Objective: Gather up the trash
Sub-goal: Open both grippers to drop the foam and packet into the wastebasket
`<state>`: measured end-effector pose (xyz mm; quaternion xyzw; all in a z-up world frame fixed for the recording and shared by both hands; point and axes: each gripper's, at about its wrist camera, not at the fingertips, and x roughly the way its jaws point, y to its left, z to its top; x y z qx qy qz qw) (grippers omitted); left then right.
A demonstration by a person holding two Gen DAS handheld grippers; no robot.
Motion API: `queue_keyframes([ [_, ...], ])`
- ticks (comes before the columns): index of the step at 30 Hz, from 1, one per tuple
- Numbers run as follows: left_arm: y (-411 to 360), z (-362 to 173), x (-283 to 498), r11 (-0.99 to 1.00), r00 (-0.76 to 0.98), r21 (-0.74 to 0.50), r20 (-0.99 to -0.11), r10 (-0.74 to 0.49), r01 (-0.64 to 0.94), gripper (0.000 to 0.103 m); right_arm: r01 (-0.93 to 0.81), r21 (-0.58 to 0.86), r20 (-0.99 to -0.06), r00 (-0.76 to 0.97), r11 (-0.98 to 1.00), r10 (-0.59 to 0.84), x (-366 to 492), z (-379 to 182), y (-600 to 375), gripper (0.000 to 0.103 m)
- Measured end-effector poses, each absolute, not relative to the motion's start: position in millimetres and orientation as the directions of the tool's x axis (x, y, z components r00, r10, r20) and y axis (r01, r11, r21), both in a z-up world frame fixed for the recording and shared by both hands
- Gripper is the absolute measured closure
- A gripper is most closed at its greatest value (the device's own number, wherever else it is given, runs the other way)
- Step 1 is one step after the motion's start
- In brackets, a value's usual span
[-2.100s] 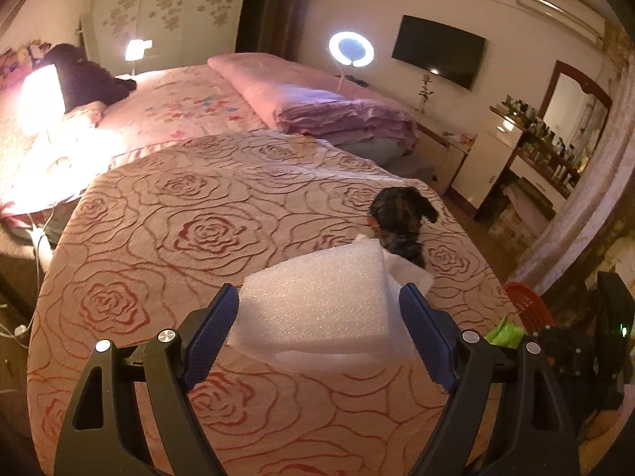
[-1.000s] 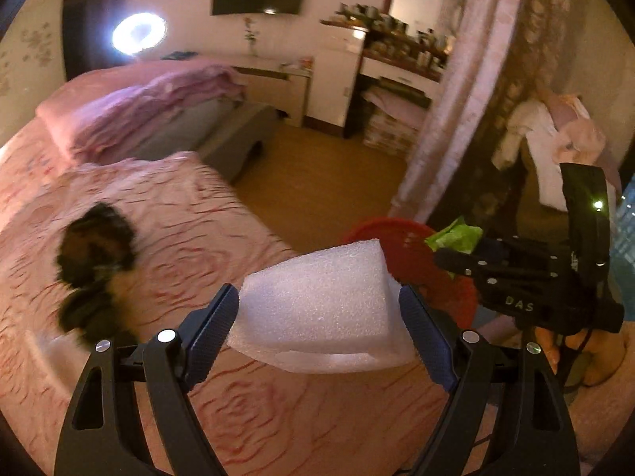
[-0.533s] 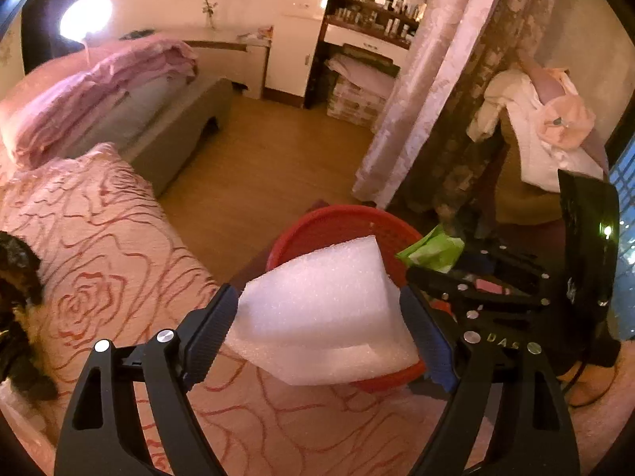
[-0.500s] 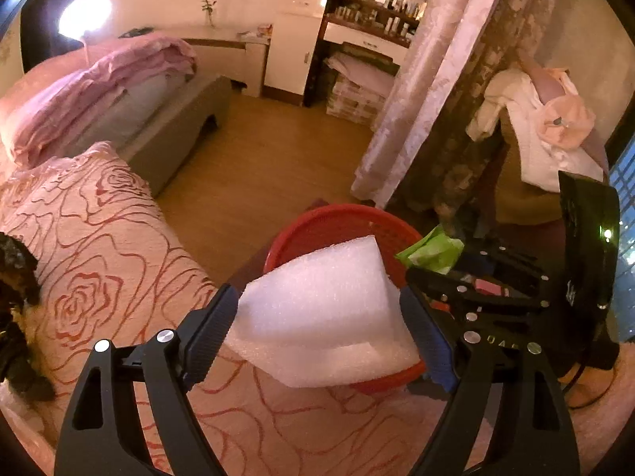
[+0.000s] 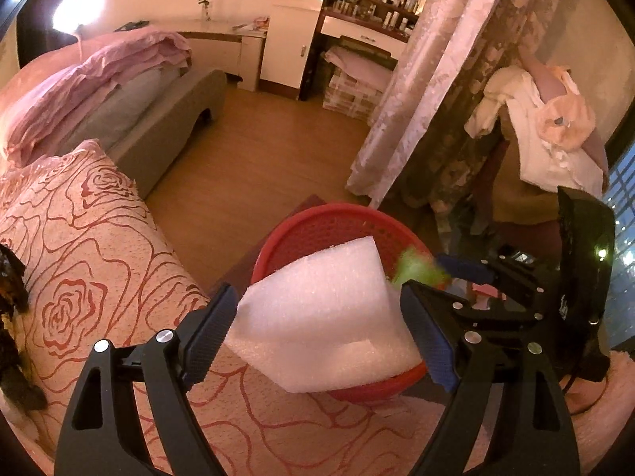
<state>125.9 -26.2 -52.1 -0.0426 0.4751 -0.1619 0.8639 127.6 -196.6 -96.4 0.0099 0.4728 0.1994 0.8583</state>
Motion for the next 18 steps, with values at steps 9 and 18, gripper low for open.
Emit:
queue_keyframes([
  [9, -30, -49, 124, 0.936, 0.498, -0.233, -0.799, -0.339, 0.263, 0.021, -0.320, 0.206, -0.807, 0.479, 0.925, 0.346, 125, -96, -200, 0.049],
  [18, -17, -42, 117, 0.961, 0.544, -0.188, -0.794, -0.271, 0.204, 0.021, -0.315, 0.210, -0.799, 0.491, 0.926, 0.348, 120, -91, -202, 0.049],
])
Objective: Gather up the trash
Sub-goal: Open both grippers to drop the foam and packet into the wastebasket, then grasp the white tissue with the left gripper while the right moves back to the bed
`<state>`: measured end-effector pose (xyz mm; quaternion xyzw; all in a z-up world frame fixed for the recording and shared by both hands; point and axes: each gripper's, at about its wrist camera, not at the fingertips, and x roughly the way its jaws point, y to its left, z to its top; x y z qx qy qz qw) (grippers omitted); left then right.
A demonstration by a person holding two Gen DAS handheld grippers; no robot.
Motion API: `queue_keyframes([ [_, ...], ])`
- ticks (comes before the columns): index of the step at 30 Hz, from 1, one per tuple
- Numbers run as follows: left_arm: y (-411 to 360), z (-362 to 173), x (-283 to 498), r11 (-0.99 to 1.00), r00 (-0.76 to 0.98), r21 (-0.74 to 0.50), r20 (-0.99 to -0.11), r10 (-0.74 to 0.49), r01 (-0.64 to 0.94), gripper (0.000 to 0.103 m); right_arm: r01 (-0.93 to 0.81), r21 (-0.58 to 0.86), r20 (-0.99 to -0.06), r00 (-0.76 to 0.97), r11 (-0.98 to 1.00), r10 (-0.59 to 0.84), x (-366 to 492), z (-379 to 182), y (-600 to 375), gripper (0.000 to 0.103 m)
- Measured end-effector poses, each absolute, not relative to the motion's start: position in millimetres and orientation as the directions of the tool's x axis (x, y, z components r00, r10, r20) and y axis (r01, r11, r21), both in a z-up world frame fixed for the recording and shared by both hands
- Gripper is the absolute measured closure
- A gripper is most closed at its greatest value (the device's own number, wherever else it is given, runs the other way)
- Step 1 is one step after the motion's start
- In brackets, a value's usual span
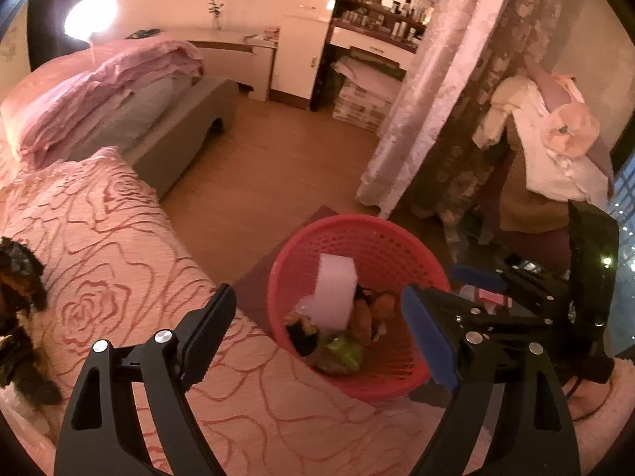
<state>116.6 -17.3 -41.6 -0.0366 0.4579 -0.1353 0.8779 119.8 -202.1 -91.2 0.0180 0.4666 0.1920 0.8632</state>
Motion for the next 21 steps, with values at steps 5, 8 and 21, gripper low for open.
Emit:
queue_keyframes([
  [5, -4, -35, 104, 0.979, 0.586, -0.128, -0.785, -0.199, 0.161, 0.021, -0.336, 0.219, -0.787, 0.494, 0.916, 0.369, 117, -85, -197, 0.049],
  [8, 10, -31, 94, 0.986, 0.607, -0.116, -0.778, -0.164, 0.119, 0.021, -0.353, 0.225, -0.781, 0.493, 0.908, 0.385, 114, -81, -191, 0.049],
  [21, 106, 1, 35, 0.989, 0.694, -0.087, -0.720, 0.019, -0.117, 0.021, -0.488, 0.230, -0.768, 0.441, 0.842, 0.465, 100, -67, -133, 0.049],
])
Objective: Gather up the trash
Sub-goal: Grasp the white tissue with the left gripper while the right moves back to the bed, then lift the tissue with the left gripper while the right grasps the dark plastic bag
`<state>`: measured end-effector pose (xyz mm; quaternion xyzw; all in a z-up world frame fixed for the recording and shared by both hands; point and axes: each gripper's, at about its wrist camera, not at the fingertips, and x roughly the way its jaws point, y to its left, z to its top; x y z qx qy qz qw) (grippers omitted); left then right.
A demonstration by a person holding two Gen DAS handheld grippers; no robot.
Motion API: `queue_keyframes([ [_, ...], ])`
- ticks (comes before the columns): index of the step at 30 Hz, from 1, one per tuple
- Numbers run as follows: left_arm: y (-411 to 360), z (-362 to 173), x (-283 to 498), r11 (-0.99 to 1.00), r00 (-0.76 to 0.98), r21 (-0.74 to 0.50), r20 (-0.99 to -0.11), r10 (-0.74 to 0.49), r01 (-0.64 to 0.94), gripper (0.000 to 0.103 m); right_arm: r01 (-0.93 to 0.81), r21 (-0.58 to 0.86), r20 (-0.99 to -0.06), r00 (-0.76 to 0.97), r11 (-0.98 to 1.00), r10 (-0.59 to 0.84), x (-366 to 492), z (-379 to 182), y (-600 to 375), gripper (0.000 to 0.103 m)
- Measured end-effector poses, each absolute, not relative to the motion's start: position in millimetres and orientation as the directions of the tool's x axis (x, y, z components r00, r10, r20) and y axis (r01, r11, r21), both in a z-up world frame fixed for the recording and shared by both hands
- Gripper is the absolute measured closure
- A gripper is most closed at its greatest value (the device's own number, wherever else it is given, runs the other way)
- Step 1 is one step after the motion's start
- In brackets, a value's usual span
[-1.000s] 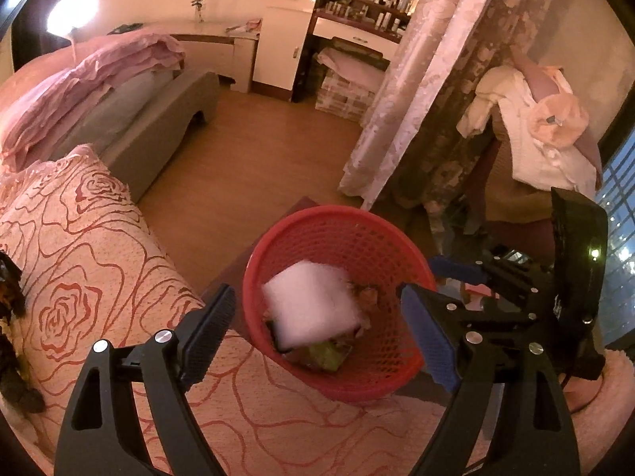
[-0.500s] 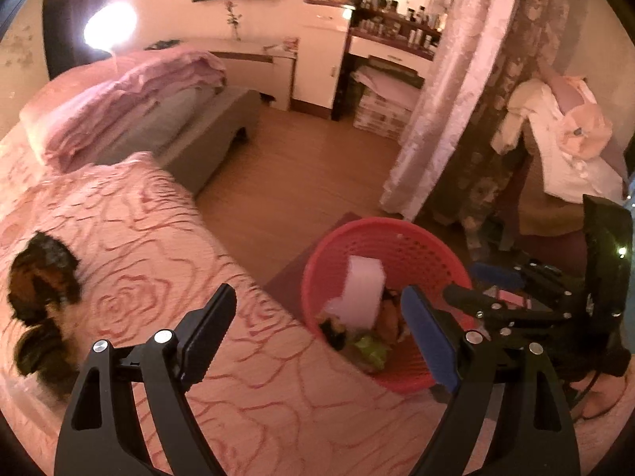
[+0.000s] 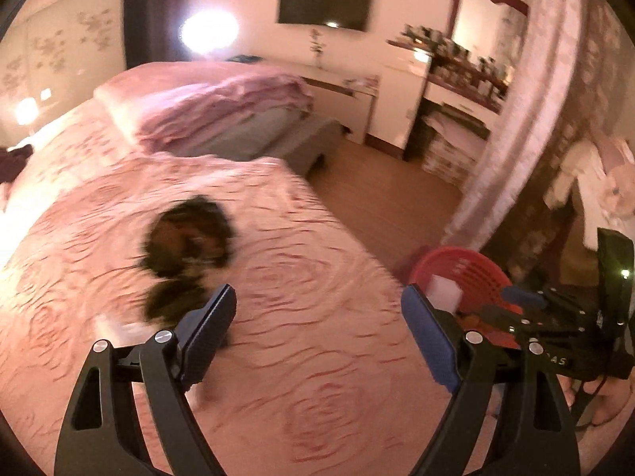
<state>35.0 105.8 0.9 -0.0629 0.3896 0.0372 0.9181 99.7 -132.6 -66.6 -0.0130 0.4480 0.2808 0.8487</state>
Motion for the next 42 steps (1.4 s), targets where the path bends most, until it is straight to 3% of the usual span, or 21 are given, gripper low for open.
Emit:
queue_keyframes([
  [8, 172, -2, -11, 0.966, 0.687, -0.015, -0.706, 0.172, -0.258, 0.021, -0.546, 0.222, -0.768, 0.413, 0.808, 0.490, 89, -61, -106, 0.049],
  [24, 203, -58, 5, 0.974, 0.604, -0.053, -0.792, 0.093, -0.220, 0.022, -0.578, 0.192, -0.791, 0.387, 0.793, 0.473, 84, -60, -80, 0.047],
  [26, 204, -59, 3, 0.975, 0.606, -0.052, -0.790, 0.094, -0.218, 0.031, -0.576, 0.187, -0.796, 0.387, 0.796, 0.466, 84, -61, -79, 0.047],
  [28, 206, -61, 2, 0.973, 0.596, -0.055, -0.797, 0.092, -0.224, 0.055, -0.579, 0.183, -0.799, 0.383, 0.794, 0.463, 83, -61, -75, 0.047],
  [34, 215, -60, -15, 0.963, 0.607, -0.102, -0.791, 0.074, -0.251, 0.084, -0.609, 0.171, -0.804, 0.369, 0.775, 0.467, 81, -62, -61, 0.047],
  [42, 230, -49, -46, 0.942, 0.627, -0.126, -0.772, 0.105, -0.312, 0.086, -0.665, 0.164, -0.806, 0.336, 0.729, 0.487, 69, -60, -33, 0.047],
])
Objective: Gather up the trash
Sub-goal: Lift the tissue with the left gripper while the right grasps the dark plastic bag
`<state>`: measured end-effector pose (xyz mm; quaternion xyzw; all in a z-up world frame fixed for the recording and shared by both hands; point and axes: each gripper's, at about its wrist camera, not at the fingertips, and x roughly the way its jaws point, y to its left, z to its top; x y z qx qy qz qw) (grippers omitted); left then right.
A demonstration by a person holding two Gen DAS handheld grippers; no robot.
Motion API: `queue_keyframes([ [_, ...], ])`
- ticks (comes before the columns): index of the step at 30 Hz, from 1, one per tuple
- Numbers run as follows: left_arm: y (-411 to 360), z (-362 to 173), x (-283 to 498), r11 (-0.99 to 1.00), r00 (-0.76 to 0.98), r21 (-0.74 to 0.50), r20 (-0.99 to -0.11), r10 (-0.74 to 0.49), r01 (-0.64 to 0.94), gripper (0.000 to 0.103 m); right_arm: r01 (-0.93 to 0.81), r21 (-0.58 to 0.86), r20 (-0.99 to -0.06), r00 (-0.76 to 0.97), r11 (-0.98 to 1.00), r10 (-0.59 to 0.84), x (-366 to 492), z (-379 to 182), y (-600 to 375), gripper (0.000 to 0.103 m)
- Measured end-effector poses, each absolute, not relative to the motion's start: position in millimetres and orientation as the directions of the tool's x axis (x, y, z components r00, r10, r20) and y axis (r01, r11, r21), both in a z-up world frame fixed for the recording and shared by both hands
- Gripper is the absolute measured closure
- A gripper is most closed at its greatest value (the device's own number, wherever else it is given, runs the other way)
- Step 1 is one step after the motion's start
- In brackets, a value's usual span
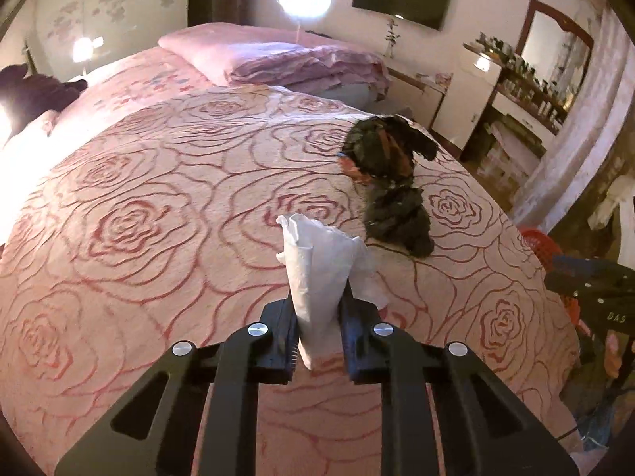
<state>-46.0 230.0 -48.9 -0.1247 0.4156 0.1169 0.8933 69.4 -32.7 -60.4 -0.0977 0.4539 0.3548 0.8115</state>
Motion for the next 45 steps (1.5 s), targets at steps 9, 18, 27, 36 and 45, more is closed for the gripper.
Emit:
queue_keyframes([
  [9, 246, -46, -81, 0.912, 0.639, -0.165, -0.759, 0.126, -0.376, 0.087, -0.741, 0.170, -0.807, 0.274, 0.650, 0.523, 56, -60, 19, 0.047],
  [18, 261, -55, -97, 0.873, 0.632, -0.211, -0.764, 0.133, -0.439, 0.087, -0.789, 0.171, -0.804, 0.235, 0.590, 0.547, 50, -58, 74, 0.047],
  [27, 262, -57, -101, 0.865, 0.639, -0.234, -0.760, 0.121, -0.443, 0.087, -0.804, 0.222, -0.782, 0.191, 0.552, 0.593, 60, -55, 128, 0.047],
  [36, 265, -58, -105, 0.858, 0.636, -0.246, -0.763, 0.115, -0.451, 0.087, -0.789, 0.223, -0.793, 0.195, 0.573, 0.577, 67, -62, 142, 0.069],
  [45, 261, -55, -105, 0.865, 0.636, -0.241, -0.764, 0.110, -0.440, 0.087, -0.797, 0.194, -0.773, 0.235, 0.572, 0.590, 57, -47, 106, 0.071],
])
